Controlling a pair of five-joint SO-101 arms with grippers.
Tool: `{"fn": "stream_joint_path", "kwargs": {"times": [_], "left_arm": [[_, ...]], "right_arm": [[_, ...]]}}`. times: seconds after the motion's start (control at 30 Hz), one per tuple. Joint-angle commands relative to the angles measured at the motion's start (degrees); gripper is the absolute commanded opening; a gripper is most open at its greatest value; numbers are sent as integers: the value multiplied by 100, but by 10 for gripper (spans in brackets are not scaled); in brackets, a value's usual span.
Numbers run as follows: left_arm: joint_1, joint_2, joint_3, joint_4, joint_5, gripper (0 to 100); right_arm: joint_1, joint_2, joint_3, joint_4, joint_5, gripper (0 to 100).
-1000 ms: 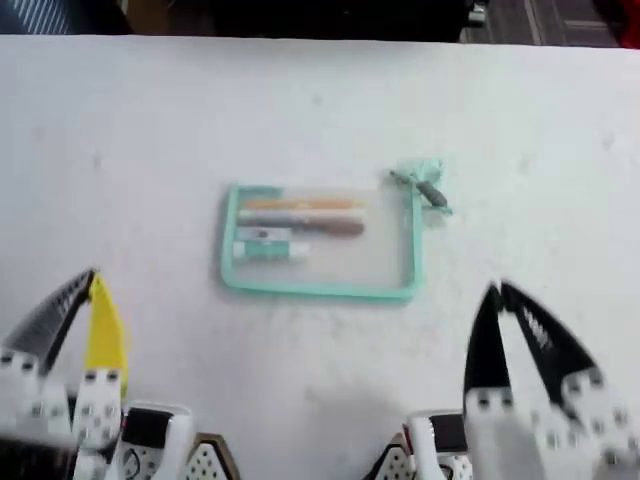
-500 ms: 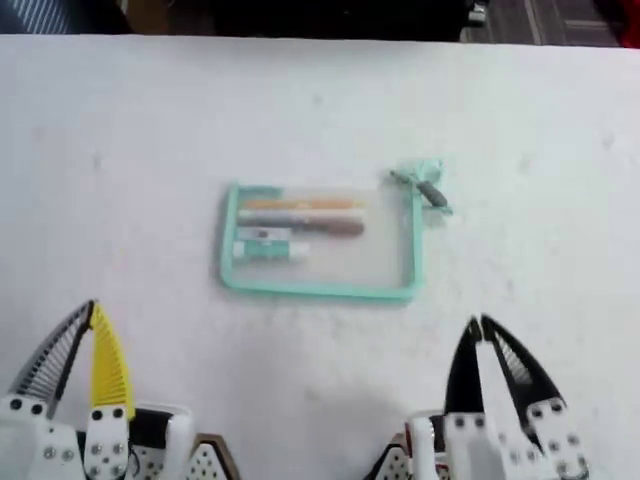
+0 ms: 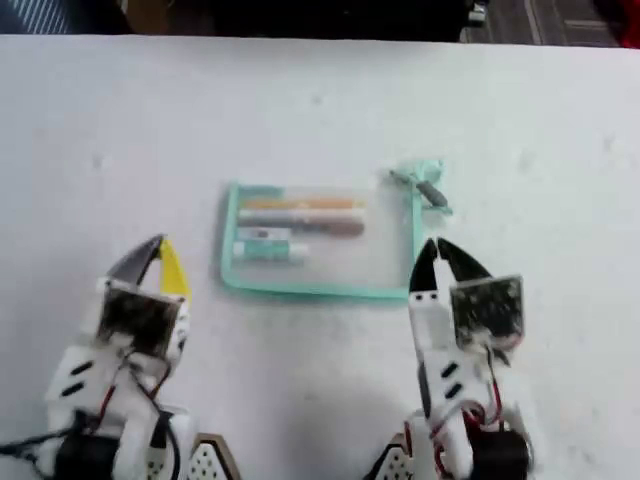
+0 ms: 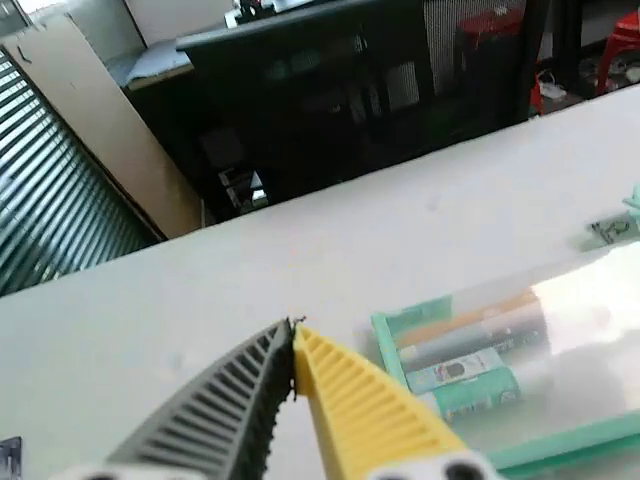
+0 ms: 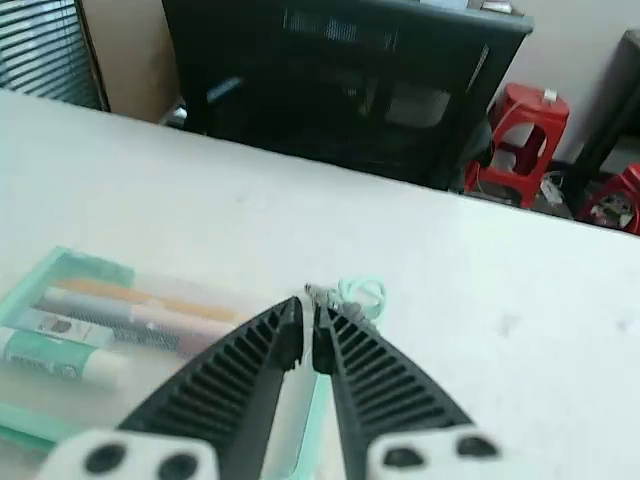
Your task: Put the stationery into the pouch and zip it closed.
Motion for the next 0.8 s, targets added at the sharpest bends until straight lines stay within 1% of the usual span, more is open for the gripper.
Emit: {"fn": "stream_joint_path", "kwargs": {"times": [0.0,0.2,0.27,0.37,0.47,0.53,0.63,0.77], "left_arm": [[4,31,1380,-923,53,24],[-4,31,2752,-1459,53,24],[-4,31,3112,-1609,53,24],[-4,22,3112,-1398,62,24],[-4,22,3112,-1064,62,24],[-4,22,3112,-791,62,24],[-163,22,3112,-659,62,24],[-382,22,3112,0,62,24]], "right_arm": [[31,-40,1134,-989,44,18],[-4,-31,2646,-2352,9,18],[4,-13,2629,-2352,9,18],[-4,-13,2646,-2185,9,18],[-4,-4,2646,-1815,9,18],[-4,4,2646,-1376,9,18],[-4,4,2646,-462,9,18],[31,-4,2646,927,35,18]]}}
